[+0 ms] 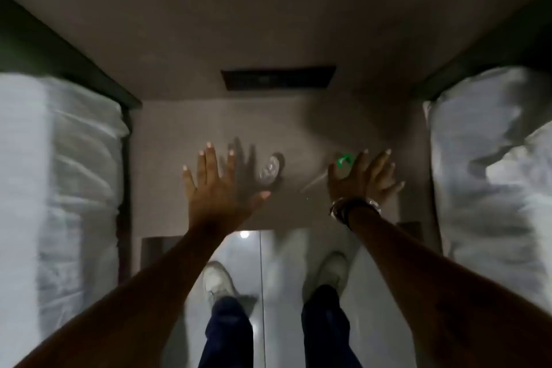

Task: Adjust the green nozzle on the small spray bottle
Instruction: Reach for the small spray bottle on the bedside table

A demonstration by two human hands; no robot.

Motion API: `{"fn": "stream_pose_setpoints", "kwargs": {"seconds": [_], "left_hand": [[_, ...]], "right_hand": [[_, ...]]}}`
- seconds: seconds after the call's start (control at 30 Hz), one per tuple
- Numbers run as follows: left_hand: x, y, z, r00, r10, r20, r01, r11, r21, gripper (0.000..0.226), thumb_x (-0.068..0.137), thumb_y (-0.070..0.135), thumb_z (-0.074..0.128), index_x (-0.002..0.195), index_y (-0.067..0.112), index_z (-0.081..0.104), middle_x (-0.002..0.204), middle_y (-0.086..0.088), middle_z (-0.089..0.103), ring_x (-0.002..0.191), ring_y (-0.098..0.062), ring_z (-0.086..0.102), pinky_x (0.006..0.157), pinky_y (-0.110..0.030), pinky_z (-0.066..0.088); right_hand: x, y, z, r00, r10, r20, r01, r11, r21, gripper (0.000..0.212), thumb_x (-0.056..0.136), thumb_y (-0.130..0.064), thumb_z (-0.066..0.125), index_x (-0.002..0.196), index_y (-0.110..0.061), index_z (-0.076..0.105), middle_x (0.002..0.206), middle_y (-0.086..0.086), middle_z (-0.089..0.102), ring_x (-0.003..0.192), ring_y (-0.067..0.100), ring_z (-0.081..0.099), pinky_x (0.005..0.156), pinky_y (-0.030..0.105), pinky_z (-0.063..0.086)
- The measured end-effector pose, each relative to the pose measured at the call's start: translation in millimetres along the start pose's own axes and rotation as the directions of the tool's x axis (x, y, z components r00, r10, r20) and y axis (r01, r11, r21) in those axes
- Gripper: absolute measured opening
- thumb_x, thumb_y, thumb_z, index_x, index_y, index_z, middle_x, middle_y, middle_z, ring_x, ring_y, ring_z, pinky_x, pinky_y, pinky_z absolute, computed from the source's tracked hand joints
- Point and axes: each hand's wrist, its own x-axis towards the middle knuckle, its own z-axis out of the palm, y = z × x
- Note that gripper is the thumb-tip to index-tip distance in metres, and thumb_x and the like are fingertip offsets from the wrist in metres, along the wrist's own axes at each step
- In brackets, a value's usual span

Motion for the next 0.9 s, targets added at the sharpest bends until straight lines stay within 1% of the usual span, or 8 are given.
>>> {"fn": "stream_pose_setpoints", "kwargs": {"seconds": [0.07, 0.13, 0.27, 0.37, 0.47, 0.6, 0.8, 0.9], "left_hand": [[12.3, 8.1, 35.2, 0.999, -0.051, -0.002, 0.051, 0.998, 0.033, 0.114, 0.072, 0.095, 0.023, 0.155, 0.017, 0.016, 0.159, -0.028, 0.012, 0.146, -0.045, 0.019, 0.111, -0.069, 0.014], [22.3, 13.7, 61.0, 0.993, -0.109, -0.034, 0.109, 0.994, -0.01, 0.115, 0.07, 0.097, 0.028, 0.155, 0.02, 0.018, 0.16, -0.026, 0.011, 0.147, -0.043, 0.018, 0.11, -0.07, 0.015], [37.5, 25.4, 97.6, 0.985, -0.13, -0.116, 0.117, 0.987, -0.112, 0.11, 0.07, 0.097, 0.033, 0.154, 0.028, 0.017, 0.163, -0.021, 0.006, 0.149, -0.038, 0.012, 0.112, -0.067, 0.004], [45.8, 28.5, 103.8, 0.982, -0.112, -0.153, 0.083, 0.979, -0.185, 0.103, 0.073, 0.092, 0.039, 0.153, 0.031, 0.022, 0.163, -0.02, 0.006, 0.15, -0.038, 0.011, 0.112, -0.065, 0.001], [49.7, 30.9, 106.2, 0.975, -0.094, -0.202, 0.044, 0.97, -0.237, 0.097, 0.073, 0.09, 0.043, 0.149, 0.031, 0.032, 0.162, -0.021, 0.012, 0.149, -0.039, 0.014, 0.112, -0.066, 0.002], [51.3, 34.4, 111.2, 0.972, -0.119, -0.203, 0.054, 0.953, -0.299, 0.085, 0.075, 0.084, 0.049, 0.144, 0.039, 0.032, 0.161, -0.02, 0.016, 0.148, -0.04, 0.016, 0.112, -0.068, 0.005], [47.2, 37.2, 125.1, 0.954, -0.136, -0.269, 0.04, 0.942, -0.333, 0.073, 0.079, 0.083, 0.045, 0.139, 0.042, 0.042, 0.161, -0.019, 0.018, 0.148, -0.039, 0.018, 0.112, -0.068, 0.006], [48.3, 38.6, 124.4, 0.957, -0.142, -0.252, 0.047, 0.936, -0.348, 0.072, 0.079, 0.08, 0.048, 0.14, 0.043, 0.04, 0.161, -0.019, 0.018, 0.147, -0.039, 0.019, 0.111, -0.068, 0.006]], "right_hand": [[21.3, 1.2, 30.6, 0.988, 0.149, 0.036, -0.147, 0.987, -0.056, 0.084, 0.079, -0.076, 0.022, 0.145, -0.023, 0.024, 0.16, 0.013, -0.009, 0.146, 0.038, -0.001, 0.113, 0.067, 0.002], [43.5, 1.0, 52.9, 0.971, 0.234, 0.05, -0.233, 0.972, -0.033, 0.08, 0.08, -0.075, 0.025, 0.141, -0.024, 0.035, 0.16, 0.012, -0.008, 0.145, 0.039, 0.0, 0.112, 0.069, 0.003], [66.3, -10.9, 84.9, 0.975, 0.221, 0.019, -0.22, 0.975, -0.03, 0.062, 0.082, -0.067, 0.037, 0.129, -0.028, 0.049, 0.16, 0.013, 0.001, 0.145, 0.04, 0.005, 0.111, 0.07, 0.005], [81.0, -25.8, 86.7, 0.962, 0.271, 0.013, -0.271, 0.963, -0.004, 0.062, 0.083, -0.065, 0.039, 0.128, -0.022, 0.051, 0.159, 0.014, 0.011, 0.144, 0.037, 0.012, 0.111, 0.068, 0.008], [89.2, -37.6, 83.5, 0.939, 0.342, 0.021, -0.343, 0.939, 0.042, 0.058, 0.086, -0.06, 0.041, 0.121, -0.017, 0.058, 0.157, 0.013, 0.019, 0.143, 0.034, 0.016, 0.111, 0.066, 0.011], [85.6, -43.1, 82.3, 0.935, 0.35, 0.049, -0.352, 0.936, 0.024, 0.06, 0.084, -0.062, 0.047, 0.112, -0.011, 0.062, 0.154, 0.015, 0.025, 0.139, 0.033, 0.023, 0.111, 0.065, 0.016], [81.1, -38.7, 76.1, 0.927, 0.359, 0.111, -0.365, 0.93, 0.039, 0.054, 0.078, -0.054, 0.06, 0.113, -0.012, 0.06, 0.142, 0.013, 0.041, 0.133, 0.032, 0.03, 0.108, 0.062, 0.024], [79.0, -49.7, 69.1, 0.926, 0.354, 0.131, -0.374, 0.907, 0.193, 0.053, 0.072, -0.057, 0.064, 0.101, -0.012, 0.064, 0.13, 0.009, 0.051, 0.126, 0.03, 0.037, 0.107, 0.058, 0.026]]}}
